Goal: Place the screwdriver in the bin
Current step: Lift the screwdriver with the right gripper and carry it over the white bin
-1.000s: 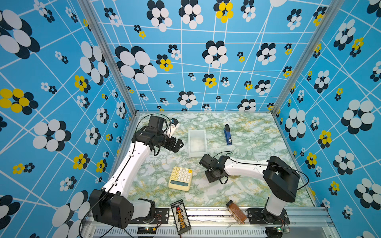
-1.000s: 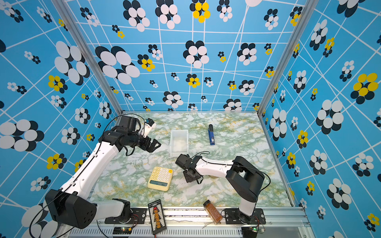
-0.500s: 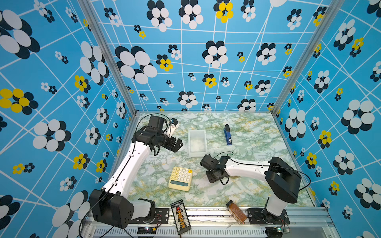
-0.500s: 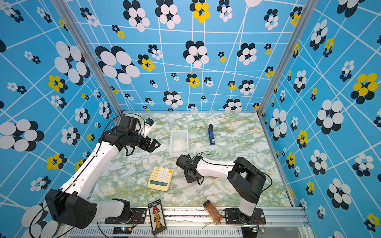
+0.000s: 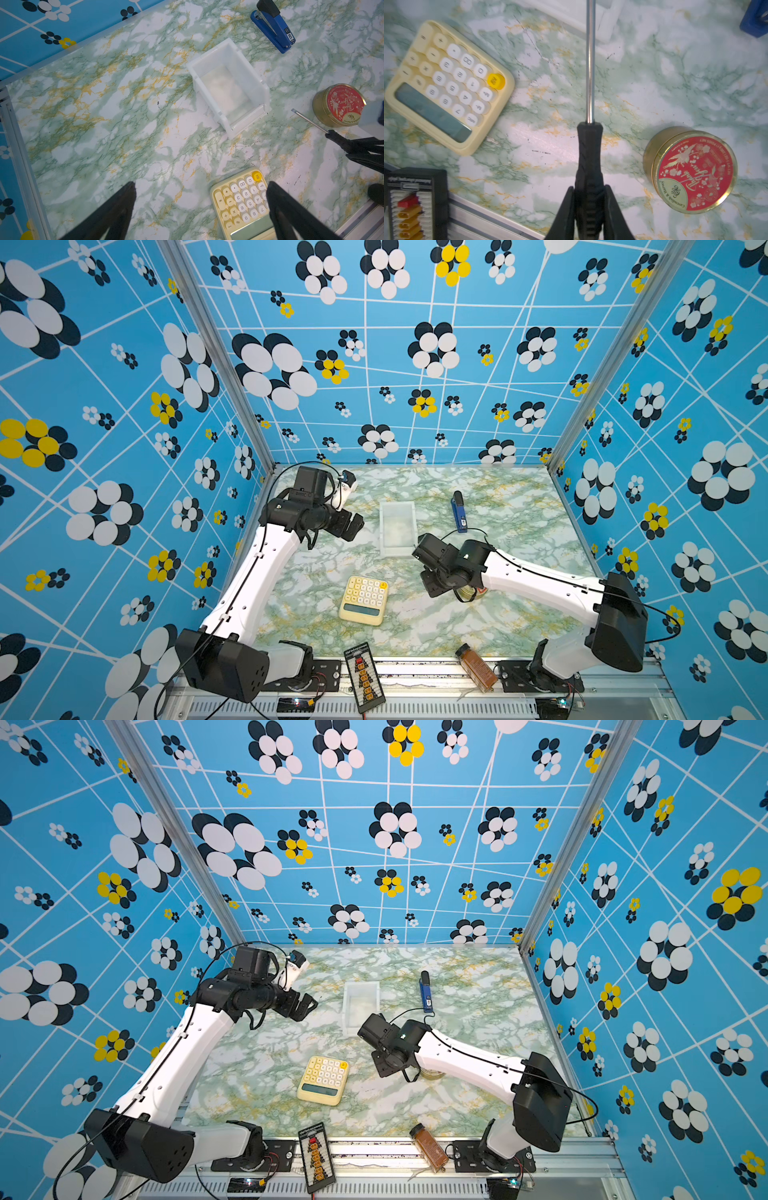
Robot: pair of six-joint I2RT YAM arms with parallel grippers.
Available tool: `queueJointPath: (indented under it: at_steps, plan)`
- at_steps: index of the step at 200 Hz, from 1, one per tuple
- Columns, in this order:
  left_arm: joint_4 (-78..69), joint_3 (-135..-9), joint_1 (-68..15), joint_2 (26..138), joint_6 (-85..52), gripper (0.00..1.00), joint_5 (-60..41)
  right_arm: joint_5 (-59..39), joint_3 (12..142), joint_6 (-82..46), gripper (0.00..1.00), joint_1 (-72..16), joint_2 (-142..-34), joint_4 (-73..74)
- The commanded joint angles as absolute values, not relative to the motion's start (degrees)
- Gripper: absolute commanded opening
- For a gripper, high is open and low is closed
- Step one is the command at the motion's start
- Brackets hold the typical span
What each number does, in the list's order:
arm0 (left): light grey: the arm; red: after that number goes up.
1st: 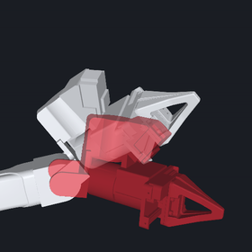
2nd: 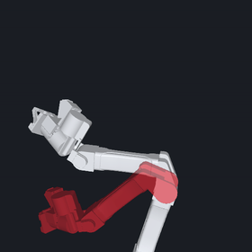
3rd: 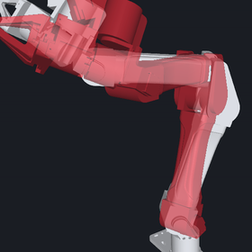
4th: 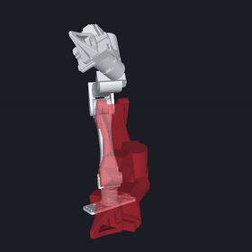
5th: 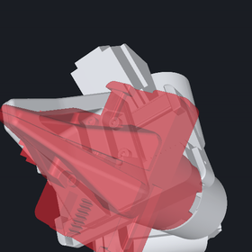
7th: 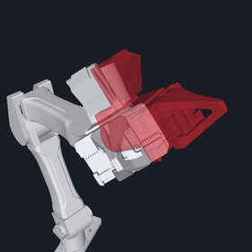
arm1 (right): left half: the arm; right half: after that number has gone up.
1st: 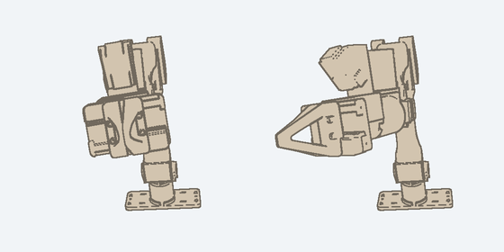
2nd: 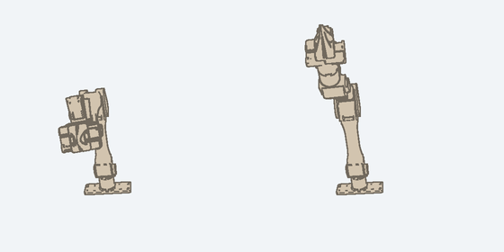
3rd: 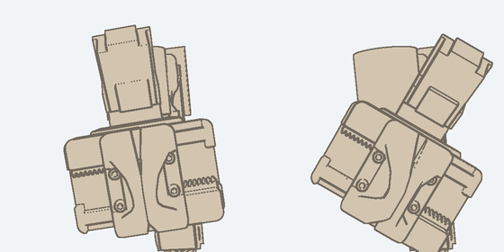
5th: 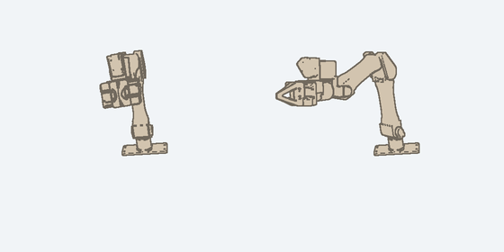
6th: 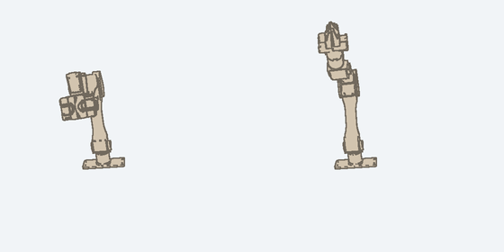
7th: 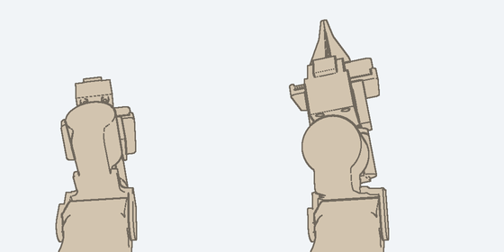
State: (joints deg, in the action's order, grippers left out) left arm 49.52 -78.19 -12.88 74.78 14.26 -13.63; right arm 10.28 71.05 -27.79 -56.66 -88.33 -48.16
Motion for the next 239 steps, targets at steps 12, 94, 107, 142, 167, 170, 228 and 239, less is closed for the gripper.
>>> queueJointPath:
  at_steps: [12,94,107,142,167,170,228,239]
  plan:
    - [50.6,-76.2,-13.3,71.0,14.9,0.99,-13.2,9.5,78.6,-23.5,0.1,-54.0,-94.1,-49.5]
    - [51.9,-77.7,-13.5,68.2,12.2,0.99,-14.0,8.7,98.6,-18.8,0.1,-49.2,-114.0,-51.1]
    - [52.6,-78.6,-13.5,67.9,11.8,0.99,-15.6,9.0,100.2,-18.6,0.1,-49.1,-115.6,-50.8]
    - [52.6,-79.2,-13.5,68.0,11.5,0.99,-16.2,9.3,105.1,-18.3,0.11,-48.5,-120.5,-52.1]
    - [52.2,-79.0,-13.5,68.1,11.2,0.99,-16.6,11.2,108.7,-17.5,0.11,-48.5,-123.6,-53.8]
    - [52.2,-78.9,-13.5,68.1,11.1,0.99,-16.6,11.7,109.1,-17.4,0.11,-48.6,-123.9,-54.0]
    - [52.2,-78.8,-13.4,67.8,11.1,0.99,-17.0,11.9,112.5,-17.3,0.11,-48.0,-129.2,-54.1]
    - [52.2,-78.7,-13.4,67.9,11.1,0.99,-17.1,11.2,112.4,-17.3,0.11,-47.7,-129.7,-53.5]
